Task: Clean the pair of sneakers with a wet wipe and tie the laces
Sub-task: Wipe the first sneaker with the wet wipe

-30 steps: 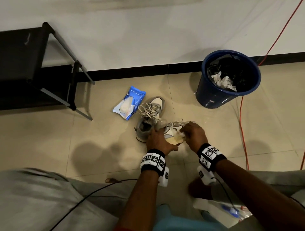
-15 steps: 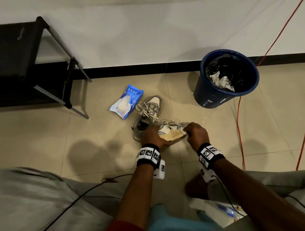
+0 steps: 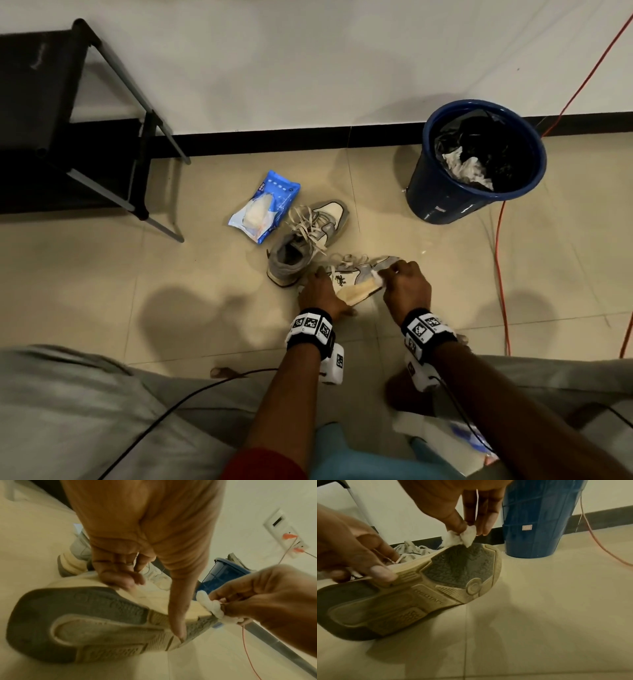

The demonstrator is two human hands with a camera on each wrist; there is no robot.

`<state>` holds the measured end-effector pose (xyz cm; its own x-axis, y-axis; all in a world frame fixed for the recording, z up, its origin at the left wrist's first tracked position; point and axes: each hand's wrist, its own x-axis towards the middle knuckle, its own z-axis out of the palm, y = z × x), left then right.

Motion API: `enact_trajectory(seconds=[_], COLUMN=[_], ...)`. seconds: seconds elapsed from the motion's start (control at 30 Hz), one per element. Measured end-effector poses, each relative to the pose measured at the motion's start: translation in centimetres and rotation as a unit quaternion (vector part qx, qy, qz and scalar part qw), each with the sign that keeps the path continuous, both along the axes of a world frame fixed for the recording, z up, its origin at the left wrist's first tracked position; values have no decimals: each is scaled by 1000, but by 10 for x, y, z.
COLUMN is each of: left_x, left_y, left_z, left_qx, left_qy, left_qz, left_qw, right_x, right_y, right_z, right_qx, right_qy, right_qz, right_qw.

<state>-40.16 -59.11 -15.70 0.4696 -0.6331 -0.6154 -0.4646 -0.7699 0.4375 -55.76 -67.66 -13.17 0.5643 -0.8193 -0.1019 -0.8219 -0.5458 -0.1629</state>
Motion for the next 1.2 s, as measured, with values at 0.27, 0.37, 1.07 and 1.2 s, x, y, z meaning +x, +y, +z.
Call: enact_trajectory(seconds=[0.27,0.37,1.07,1.2], left_x=[-4,-7,-27,-24], left_y=[9,11,25,23], left_z=[-11,-10,-16,-14], left_qx=[-49,-46,-87,-88], left_qy=[-7,-16,-57,-55], left_qz=[60,52,54,63], left_qw=[997,997,993,993], right_x=[17,16,26,24], right_y=[24,-13,-34,0], right_z=[-11,-11,-7,-11], right_qx=[39,58,81,121], right_qy=[32,12,8,-25], right_qz=[181,62,-34,151], right_qw=[982,996,996,981])
